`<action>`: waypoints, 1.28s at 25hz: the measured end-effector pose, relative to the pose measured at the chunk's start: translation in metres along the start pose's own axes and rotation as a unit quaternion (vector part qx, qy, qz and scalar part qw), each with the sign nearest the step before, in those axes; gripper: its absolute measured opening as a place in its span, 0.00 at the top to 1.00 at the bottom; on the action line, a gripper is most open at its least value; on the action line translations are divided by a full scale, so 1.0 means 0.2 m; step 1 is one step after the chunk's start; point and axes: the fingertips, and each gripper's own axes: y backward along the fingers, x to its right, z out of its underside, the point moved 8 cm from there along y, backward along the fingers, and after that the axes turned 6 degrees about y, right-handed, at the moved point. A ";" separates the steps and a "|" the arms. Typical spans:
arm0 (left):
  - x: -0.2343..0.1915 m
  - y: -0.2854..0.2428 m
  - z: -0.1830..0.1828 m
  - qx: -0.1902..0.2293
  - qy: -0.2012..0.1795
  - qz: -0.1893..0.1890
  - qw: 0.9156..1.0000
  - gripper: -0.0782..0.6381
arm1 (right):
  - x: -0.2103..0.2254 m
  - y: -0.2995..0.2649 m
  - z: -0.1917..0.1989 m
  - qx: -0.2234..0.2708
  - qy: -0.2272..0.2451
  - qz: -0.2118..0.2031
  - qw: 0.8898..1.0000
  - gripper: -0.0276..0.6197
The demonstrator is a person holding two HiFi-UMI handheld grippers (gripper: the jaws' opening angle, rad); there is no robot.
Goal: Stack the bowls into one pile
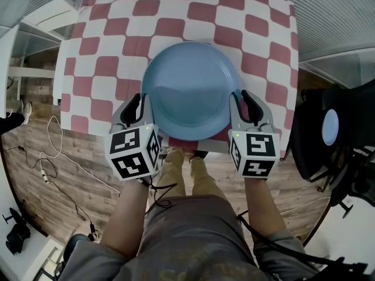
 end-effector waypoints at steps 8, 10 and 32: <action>0.03 0.16 -0.02 0.029 -0.006 0.001 1.000 0.80 | -0.09 0.15 -0.07 0.045 0.012 -0.010 0.999 0.77; 0.05 0.21 -0.01 0.034 -0.008 0.005 0.999 0.80 | -0.13 0.20 -0.08 0.061 0.019 -0.015 0.998 0.84; 0.15 0.20 0.24 0.010 -0.030 0.039 0.999 0.85 | -0.47 0.27 0.14 0.052 0.026 -0.155 0.986 0.92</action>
